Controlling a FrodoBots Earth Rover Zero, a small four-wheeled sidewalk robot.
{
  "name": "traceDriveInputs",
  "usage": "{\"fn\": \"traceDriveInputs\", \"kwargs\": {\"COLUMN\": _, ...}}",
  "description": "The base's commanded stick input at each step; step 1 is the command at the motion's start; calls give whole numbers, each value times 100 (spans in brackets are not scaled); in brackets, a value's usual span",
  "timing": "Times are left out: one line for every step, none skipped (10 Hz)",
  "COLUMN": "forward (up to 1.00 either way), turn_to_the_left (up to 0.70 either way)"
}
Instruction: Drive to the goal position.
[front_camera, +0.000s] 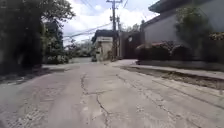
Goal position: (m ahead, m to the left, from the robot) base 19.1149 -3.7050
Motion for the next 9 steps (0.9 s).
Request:
{"fn": "traceDriveInputs", "kwargs": {"forward": 100, "turn_to_the_left": -2}}
{"fn": "traceDriveInputs", "kwargs": {"forward": 100, "turn_to_the_left": -4}}
{"fn": "traceDriveInputs", "kwargs": {"forward": 100, "turn_to_the_left": -3}}
{"fn": "traceDriveInputs", "kwargs": {"forward": 100, "turn_to_the_left": 0}}
{"fn": "traceDriveInputs", "kwargs": {"forward": 100, "turn_to_the_left": 0}}
{"fn": "traceDriveInputs", "kwargs": {"forward": 100, "turn_to_the_left": 0}}
{"fn": "traceDriveInputs", "kwargs": {"forward": 100, "turn_to_the_left": 0}}
{"fn": "traceDriveInputs", "kwargs": {"forward": 100, "turn_to_the_left": 0}}
{"fn": "traceDriveInputs", "kwargs": {"forward": 100, "turn_to_the_left": 0}}
